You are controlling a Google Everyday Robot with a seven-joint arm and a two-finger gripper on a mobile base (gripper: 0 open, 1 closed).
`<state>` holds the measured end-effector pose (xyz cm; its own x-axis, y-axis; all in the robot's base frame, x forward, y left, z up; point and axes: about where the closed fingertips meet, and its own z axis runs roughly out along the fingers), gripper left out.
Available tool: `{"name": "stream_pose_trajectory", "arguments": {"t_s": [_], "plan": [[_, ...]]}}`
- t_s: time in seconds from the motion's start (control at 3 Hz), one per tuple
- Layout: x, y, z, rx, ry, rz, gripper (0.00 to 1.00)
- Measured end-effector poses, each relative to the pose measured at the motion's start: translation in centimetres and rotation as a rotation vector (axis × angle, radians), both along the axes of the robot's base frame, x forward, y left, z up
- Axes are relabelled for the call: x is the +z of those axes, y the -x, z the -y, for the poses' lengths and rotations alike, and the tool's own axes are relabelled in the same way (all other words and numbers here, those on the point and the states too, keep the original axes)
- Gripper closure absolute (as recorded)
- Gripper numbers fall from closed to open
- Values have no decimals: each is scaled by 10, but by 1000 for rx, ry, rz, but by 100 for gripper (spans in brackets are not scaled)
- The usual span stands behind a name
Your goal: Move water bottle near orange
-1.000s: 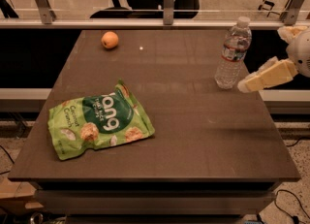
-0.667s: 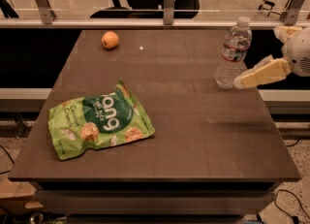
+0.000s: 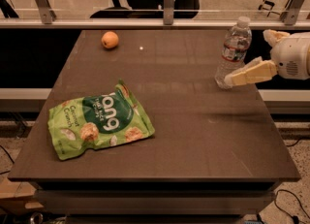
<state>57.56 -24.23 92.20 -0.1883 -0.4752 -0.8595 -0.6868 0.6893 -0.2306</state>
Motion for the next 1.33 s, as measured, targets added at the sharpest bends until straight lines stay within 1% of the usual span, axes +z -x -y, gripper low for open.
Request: {"name": "stream_pose_trajectory", "arguments": {"t_s": [0.33, 0.67, 1.0, 1.33], "plan": [[-13, -11, -6, 17, -48, -1, 0], [-24, -23, -13, 44, -80, -5, 0], [-25, -37, -21, 76, -93, 4, 0], [-21, -48, -28, 114, -106, 23, 18]]}}
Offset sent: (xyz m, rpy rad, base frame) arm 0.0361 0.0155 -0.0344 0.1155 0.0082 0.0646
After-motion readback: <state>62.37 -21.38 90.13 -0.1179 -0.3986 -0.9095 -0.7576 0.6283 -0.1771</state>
